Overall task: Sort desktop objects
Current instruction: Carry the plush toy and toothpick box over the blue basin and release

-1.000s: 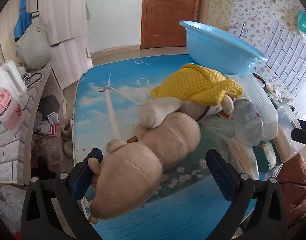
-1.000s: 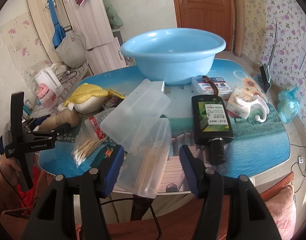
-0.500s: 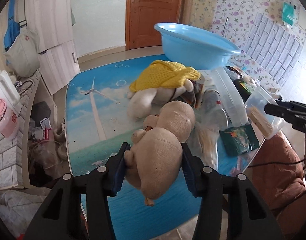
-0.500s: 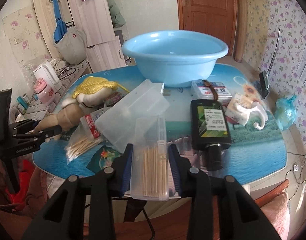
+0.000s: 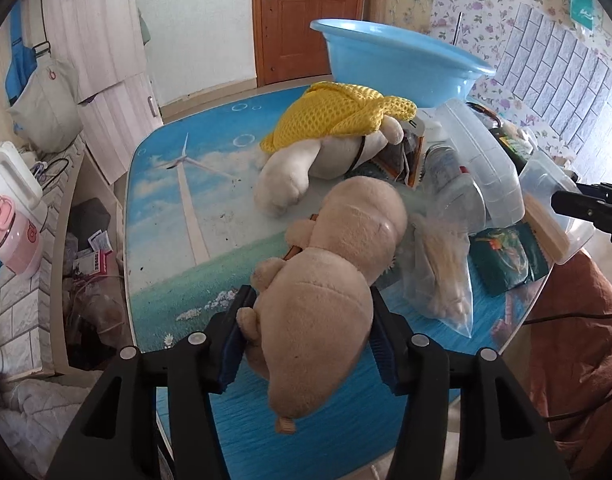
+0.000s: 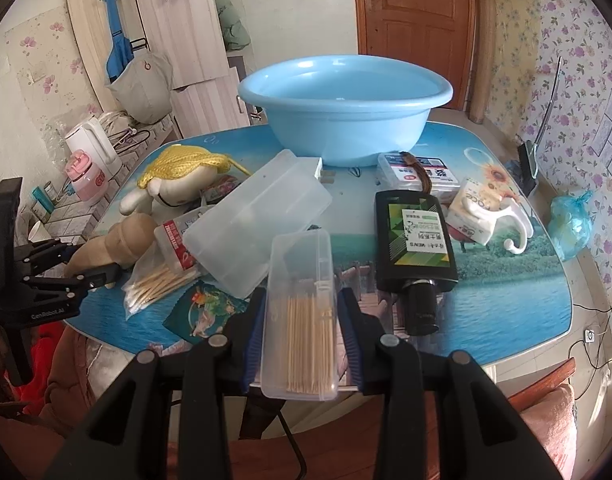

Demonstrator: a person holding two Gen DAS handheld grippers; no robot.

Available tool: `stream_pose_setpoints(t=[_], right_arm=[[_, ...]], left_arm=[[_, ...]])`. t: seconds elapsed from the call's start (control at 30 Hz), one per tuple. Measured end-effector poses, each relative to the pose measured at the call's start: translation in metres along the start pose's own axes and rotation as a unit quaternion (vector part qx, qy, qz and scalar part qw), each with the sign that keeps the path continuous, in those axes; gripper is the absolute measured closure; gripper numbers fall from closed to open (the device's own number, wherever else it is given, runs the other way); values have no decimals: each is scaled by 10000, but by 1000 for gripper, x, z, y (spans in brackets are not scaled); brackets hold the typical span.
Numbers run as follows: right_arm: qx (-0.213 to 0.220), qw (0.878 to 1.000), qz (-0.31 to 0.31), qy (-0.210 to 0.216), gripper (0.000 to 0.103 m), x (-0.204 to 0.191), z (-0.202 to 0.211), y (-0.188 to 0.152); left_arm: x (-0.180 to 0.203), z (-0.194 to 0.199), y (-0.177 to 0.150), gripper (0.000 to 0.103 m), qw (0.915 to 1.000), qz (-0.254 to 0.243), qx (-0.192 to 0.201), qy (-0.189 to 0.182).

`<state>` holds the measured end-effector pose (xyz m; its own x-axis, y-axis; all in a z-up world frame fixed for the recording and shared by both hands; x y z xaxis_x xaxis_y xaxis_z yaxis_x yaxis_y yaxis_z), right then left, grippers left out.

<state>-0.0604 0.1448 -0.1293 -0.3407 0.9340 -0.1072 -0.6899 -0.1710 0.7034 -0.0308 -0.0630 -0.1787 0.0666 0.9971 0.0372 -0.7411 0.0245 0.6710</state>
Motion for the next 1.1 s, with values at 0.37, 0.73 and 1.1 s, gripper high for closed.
stream_pose_setpoints(t=[0.37, 0.73, 1.1], right_arm=[[18, 9999, 93, -37, 71, 2, 2, -1], [599, 9981, -82, 124, 72, 13, 29, 36], [1171, 9929, -5, 206, 72, 23, 41, 99]], left_arm=[[8, 29, 17, 56, 9993, 145, 289, -202], [27, 59, 78, 56, 9963, 7, 756, -402], [57, 40, 139, 56, 9938, -238, 871, -644]])
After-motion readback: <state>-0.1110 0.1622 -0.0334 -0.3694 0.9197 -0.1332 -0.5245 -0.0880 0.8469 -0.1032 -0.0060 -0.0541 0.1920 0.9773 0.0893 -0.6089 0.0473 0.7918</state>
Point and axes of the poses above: each gripper's, at about its wrist camera, not at the fingertips, and z roughly against the way its jaws point, x to its right, y to its top, the point moved 10 cm from there along -z, roughly the way its jaws point, and after that the axes turned 7 degrees about x, right-handed, at the moved point
